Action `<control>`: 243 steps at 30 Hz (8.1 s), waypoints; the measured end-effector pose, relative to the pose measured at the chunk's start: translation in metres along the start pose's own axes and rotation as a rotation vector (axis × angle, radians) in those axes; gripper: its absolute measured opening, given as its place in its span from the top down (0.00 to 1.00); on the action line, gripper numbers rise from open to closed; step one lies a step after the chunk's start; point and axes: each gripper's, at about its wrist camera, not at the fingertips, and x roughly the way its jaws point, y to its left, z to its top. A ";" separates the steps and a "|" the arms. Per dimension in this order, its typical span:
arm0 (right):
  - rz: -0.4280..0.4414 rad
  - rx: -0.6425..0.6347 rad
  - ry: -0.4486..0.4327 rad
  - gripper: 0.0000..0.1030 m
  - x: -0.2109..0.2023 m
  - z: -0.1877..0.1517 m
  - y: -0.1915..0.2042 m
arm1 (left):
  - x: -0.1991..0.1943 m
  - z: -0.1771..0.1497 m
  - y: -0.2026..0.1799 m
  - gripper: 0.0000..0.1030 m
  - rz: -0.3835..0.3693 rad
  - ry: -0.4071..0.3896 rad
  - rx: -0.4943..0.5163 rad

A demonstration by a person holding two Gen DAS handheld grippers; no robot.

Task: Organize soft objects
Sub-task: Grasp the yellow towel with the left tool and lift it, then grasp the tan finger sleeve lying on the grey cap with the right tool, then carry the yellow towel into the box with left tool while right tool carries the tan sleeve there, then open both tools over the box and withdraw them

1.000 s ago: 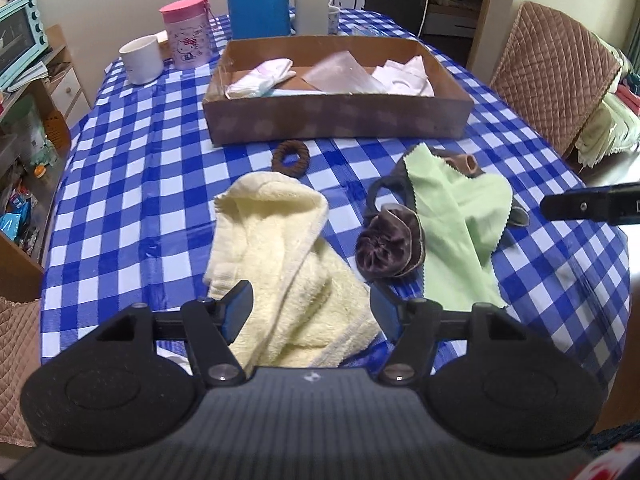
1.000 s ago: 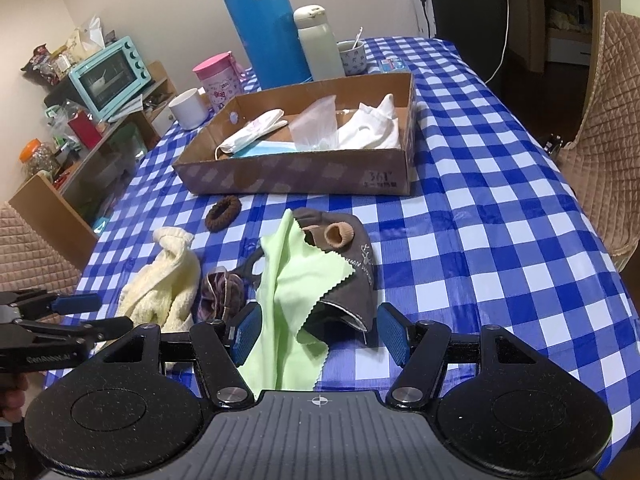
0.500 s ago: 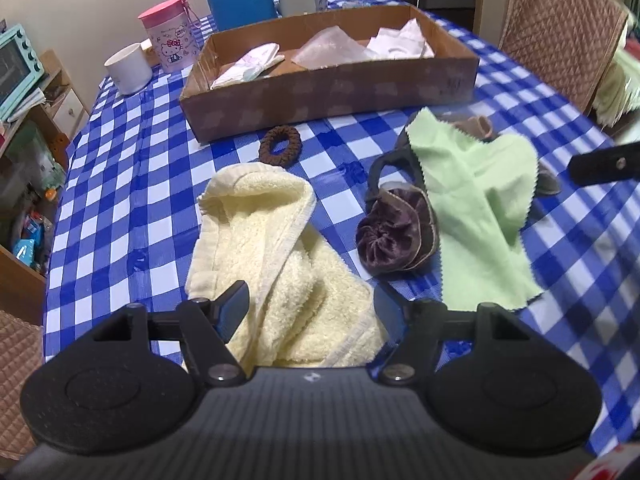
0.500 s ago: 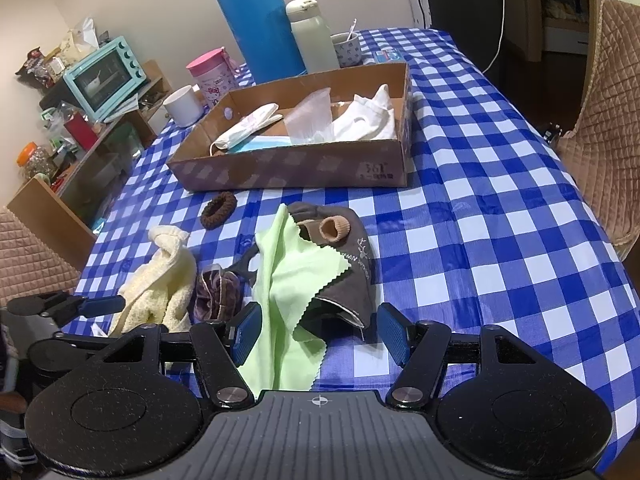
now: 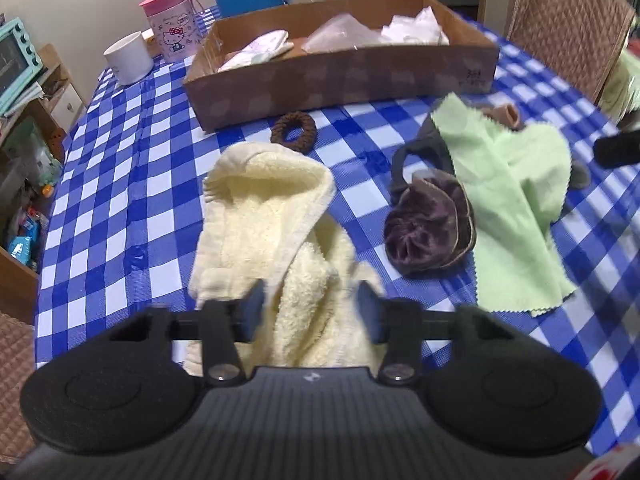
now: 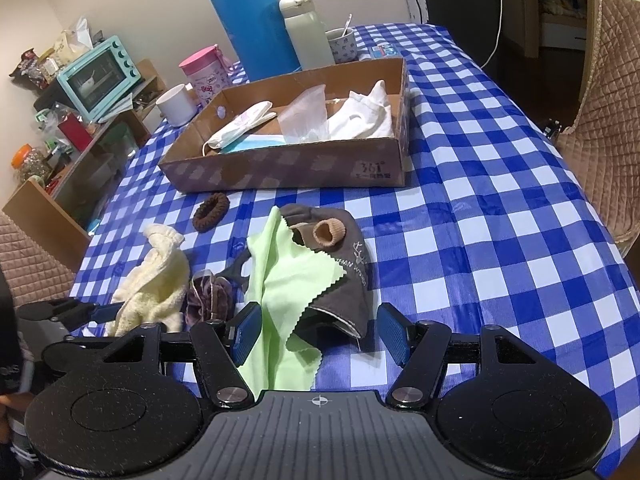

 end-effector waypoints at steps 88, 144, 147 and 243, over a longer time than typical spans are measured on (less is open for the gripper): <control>-0.035 -0.390 -0.008 0.37 0.093 0.034 0.021 | -0.011 0.036 0.082 0.79 0.037 -0.032 -0.247; -0.051 -0.253 -0.155 0.73 0.053 0.053 0.036 | -0.058 0.060 0.084 0.80 0.056 -0.186 -0.207; -0.046 -0.252 -0.171 0.73 0.050 0.057 0.036 | -0.064 0.070 0.083 0.80 0.049 -0.217 -0.190; -0.070 -0.076 -0.211 0.48 0.133 0.194 -0.042 | 0.133 0.279 -0.001 0.73 -0.209 -0.256 0.110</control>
